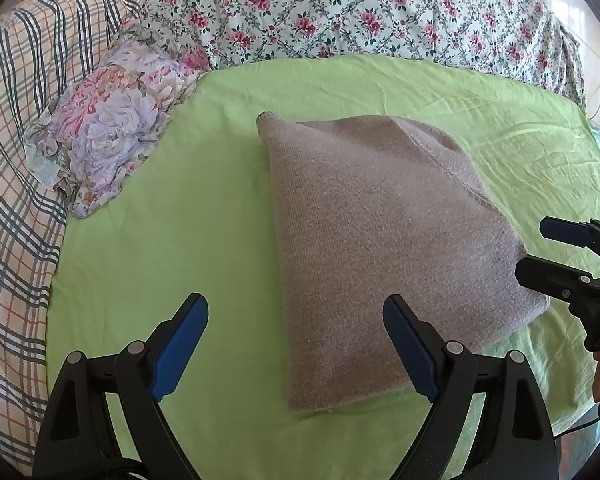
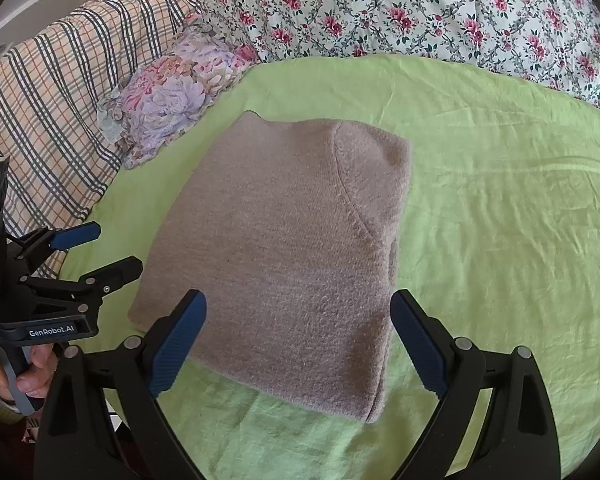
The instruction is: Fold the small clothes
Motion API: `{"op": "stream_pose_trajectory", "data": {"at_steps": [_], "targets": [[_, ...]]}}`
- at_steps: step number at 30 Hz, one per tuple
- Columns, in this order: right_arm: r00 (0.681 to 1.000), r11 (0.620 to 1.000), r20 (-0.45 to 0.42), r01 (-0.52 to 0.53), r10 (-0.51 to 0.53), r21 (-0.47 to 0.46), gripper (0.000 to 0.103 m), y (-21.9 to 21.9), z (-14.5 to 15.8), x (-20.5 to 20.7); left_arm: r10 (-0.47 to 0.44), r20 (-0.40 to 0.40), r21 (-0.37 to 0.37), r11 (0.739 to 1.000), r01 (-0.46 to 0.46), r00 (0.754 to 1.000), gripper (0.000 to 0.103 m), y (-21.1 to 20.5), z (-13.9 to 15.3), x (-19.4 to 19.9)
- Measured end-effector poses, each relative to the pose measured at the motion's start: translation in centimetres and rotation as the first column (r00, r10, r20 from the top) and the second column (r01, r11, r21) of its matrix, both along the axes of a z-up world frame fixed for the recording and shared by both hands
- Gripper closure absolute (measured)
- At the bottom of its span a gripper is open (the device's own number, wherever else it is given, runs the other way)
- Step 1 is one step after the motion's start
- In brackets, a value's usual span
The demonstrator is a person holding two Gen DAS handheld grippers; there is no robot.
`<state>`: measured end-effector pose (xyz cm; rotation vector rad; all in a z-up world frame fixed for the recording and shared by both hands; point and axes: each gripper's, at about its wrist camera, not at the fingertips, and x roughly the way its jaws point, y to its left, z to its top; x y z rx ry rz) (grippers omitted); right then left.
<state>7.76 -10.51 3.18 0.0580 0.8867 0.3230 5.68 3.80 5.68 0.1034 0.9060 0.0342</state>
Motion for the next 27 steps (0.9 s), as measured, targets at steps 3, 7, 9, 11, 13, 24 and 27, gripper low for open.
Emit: {"op": "stream_pose_trajectory", "data": {"at_steps": [3, 7, 9, 11, 13, 24, 27], "targets": [[1.0, 1.0, 0.002, 0.0, 0.0, 0.0, 0.01, -0.1, 0.0, 0.0, 0.001, 0.002, -0.001, 1.0, -0.001, 1.0, 0.013, 0.0, 0.0, 0.0], [1.0, 1.0, 0.003, 0.001, -0.001, -0.002, 0.01, 0.0, 0.0, -0.1, 0.003, 0.005, 0.002, 1.0, -0.003, 1.0, 0.013, -0.1, 0.1, -0.1], [1.0, 1.0, 0.003, 0.003, -0.003, 0.0, 0.01, 0.0, 0.0, -0.1, 0.001, 0.004, 0.0, 1.0, -0.001, 1.0, 0.013, -0.1, 0.1, -0.1], [1.0, 1.0, 0.001, 0.004, -0.004, 0.002, 0.01, -0.1, 0.0, 0.0, 0.001, 0.005, 0.002, 1.0, -0.001, 1.0, 0.013, 0.0, 0.1, -0.1], [1.0, 1.0, 0.0, 0.004, -0.004, 0.003, 0.01, -0.3, 0.0, 0.1, 0.001, 0.003, -0.002, 1.0, -0.001, 1.0, 0.013, 0.0, 0.1, -0.1], [1.0, 1.0, 0.002, 0.006, -0.006, 0.005, 0.01, -0.9, 0.0, 1.1, -0.006, 0.001, -0.001, 1.0, 0.006, 1.0, 0.013, -0.1, 0.0, 0.5], [1.0, 1.0, 0.004, 0.002, -0.002, 0.001, 0.01, -0.8, 0.1, 1.4, -0.004, 0.002, -0.003, 1.0, 0.004, 1.0, 0.013, 0.0, 0.2, 0.8]]}}
